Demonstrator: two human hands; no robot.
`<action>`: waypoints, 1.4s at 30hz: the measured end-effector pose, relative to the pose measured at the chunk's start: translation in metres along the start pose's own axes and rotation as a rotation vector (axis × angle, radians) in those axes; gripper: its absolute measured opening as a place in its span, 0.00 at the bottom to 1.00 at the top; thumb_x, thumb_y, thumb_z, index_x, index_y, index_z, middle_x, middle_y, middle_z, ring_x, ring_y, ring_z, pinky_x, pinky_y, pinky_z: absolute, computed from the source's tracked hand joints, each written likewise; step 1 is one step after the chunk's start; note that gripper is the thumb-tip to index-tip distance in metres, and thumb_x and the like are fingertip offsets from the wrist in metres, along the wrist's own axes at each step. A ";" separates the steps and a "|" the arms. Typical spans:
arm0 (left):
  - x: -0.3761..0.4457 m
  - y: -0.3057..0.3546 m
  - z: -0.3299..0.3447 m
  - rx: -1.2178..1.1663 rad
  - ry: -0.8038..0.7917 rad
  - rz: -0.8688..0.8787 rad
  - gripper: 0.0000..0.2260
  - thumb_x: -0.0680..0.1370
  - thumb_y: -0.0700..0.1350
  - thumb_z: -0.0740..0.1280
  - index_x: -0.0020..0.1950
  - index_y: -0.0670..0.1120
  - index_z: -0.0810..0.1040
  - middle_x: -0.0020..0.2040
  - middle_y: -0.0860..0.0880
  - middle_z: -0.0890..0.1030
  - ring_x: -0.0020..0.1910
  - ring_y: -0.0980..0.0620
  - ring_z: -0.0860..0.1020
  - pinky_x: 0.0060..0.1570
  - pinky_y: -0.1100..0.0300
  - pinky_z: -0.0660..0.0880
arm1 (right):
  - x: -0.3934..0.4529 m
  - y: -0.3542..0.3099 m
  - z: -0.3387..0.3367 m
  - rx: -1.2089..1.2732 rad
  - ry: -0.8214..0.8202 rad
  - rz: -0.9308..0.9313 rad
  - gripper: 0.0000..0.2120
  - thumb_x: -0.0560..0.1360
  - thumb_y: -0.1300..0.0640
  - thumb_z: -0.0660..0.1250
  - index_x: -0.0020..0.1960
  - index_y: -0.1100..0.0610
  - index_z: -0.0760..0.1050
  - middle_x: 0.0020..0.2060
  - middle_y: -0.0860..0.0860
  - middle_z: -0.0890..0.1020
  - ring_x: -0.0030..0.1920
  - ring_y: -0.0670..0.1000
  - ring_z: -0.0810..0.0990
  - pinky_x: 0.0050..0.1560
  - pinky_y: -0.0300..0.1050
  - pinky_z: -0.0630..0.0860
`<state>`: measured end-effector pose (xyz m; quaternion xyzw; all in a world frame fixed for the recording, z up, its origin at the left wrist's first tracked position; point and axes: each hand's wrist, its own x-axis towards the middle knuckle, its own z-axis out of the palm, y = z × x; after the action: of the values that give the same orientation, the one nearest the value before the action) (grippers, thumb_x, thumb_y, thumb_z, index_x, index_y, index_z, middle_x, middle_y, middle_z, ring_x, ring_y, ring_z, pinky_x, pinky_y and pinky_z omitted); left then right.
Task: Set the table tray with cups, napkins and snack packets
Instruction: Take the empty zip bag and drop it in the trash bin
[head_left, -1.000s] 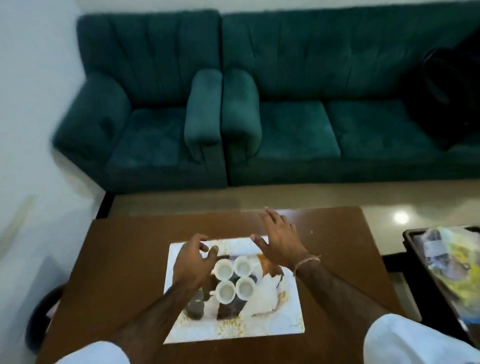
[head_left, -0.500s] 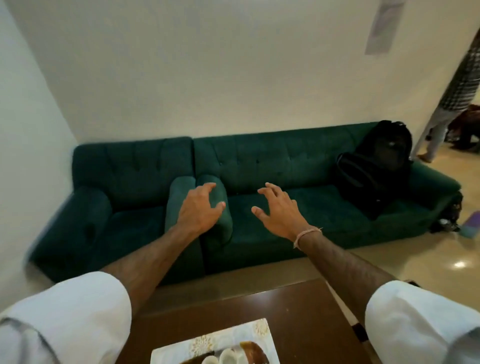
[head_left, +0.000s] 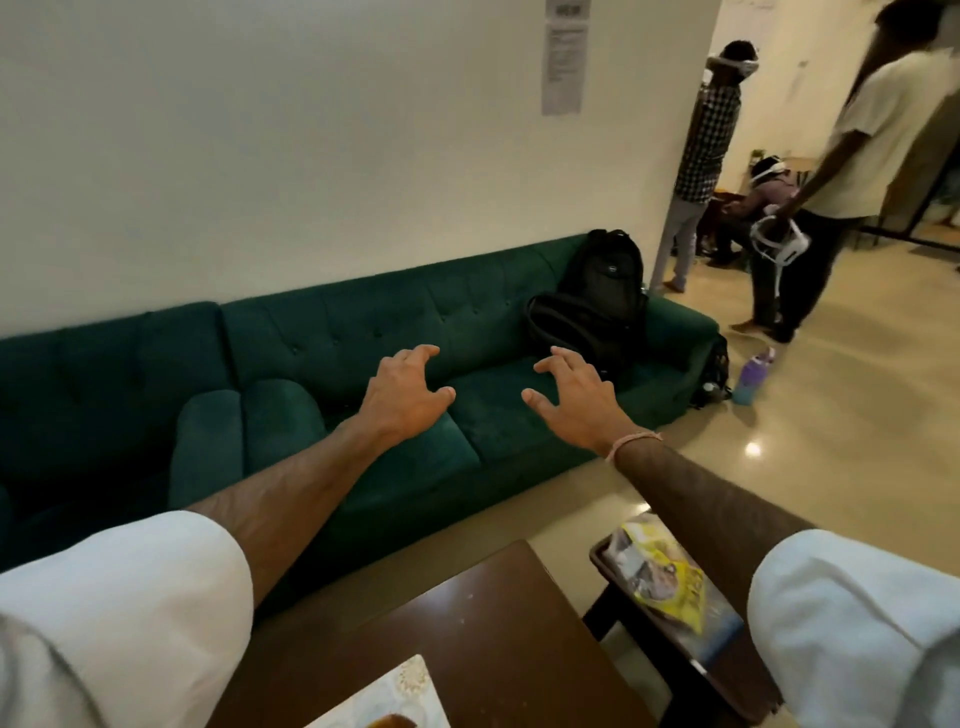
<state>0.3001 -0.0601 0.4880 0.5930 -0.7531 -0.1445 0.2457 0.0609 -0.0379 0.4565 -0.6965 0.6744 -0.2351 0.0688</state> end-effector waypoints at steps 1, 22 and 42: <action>0.004 0.013 0.016 -0.003 -0.023 0.007 0.30 0.75 0.51 0.70 0.75 0.49 0.66 0.72 0.45 0.71 0.71 0.45 0.67 0.69 0.46 0.67 | -0.002 0.021 -0.004 -0.005 0.003 0.020 0.24 0.77 0.39 0.61 0.68 0.49 0.67 0.76 0.49 0.60 0.72 0.57 0.65 0.67 0.62 0.63; 0.024 0.203 0.444 -0.007 -0.521 0.006 0.27 0.75 0.50 0.70 0.72 0.46 0.69 0.70 0.44 0.72 0.69 0.44 0.69 0.66 0.49 0.69 | -0.116 0.462 0.048 0.033 -0.192 0.477 0.17 0.77 0.43 0.64 0.60 0.51 0.75 0.76 0.52 0.63 0.73 0.58 0.65 0.67 0.62 0.63; -0.018 0.150 0.694 -0.083 -0.277 -0.080 0.12 0.74 0.46 0.70 0.56 0.47 0.75 0.55 0.46 0.76 0.54 0.47 0.74 0.54 0.49 0.74 | -0.195 0.558 0.270 0.964 -0.055 1.073 0.12 0.73 0.68 0.68 0.56 0.64 0.80 0.53 0.58 0.85 0.53 0.57 0.83 0.55 0.52 0.81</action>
<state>-0.1960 -0.0561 -0.0205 0.5861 -0.7490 -0.2656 0.1578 -0.3275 0.0467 -0.0570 -0.1674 0.7429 -0.4226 0.4914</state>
